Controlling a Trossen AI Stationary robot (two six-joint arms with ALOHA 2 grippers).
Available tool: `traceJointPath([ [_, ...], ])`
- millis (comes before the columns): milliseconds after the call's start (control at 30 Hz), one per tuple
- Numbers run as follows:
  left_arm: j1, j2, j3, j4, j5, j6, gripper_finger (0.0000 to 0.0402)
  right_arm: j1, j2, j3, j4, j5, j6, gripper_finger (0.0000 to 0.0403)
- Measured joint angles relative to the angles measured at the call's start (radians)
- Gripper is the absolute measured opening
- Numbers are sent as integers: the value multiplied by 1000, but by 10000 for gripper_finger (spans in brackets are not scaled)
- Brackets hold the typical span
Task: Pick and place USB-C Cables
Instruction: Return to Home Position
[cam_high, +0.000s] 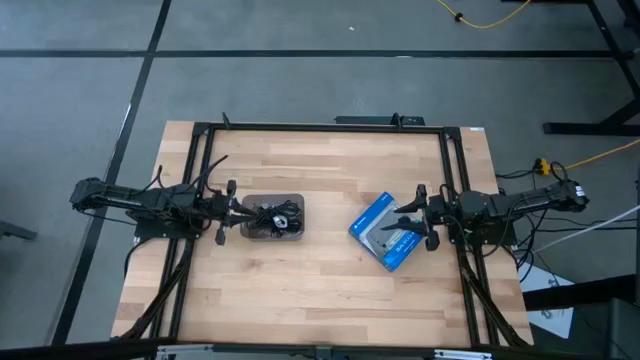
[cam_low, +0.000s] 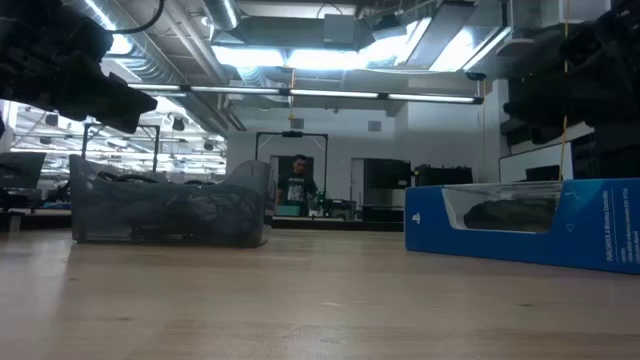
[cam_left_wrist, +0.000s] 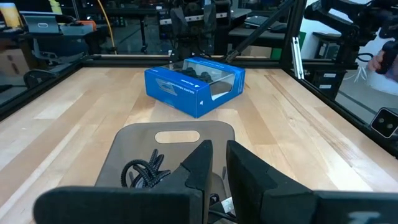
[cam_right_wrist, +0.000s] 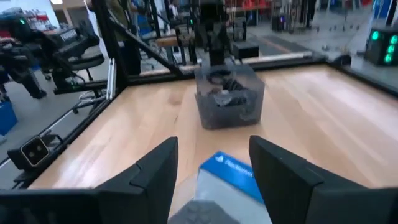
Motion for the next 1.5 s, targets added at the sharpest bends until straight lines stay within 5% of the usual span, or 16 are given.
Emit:
traceJointPath([
  [467, 0, 0, 0, 0, 0, 0, 41, 0, -223, 0, -17, 0, 5, 202],
  [767, 0, 0, 0, 0, 0, 0, 41, -17, -222, 0, 101, 16, 32, 202],
  [1067, 0, 0, 0, 0, 0, 0, 41, -35, -222, 0, -94, 7, 29, 202],
  [1500, 0, 0, 0, 0, 2, 0, 41, -35, -222, 0, -96, -1, 29, 202],
])
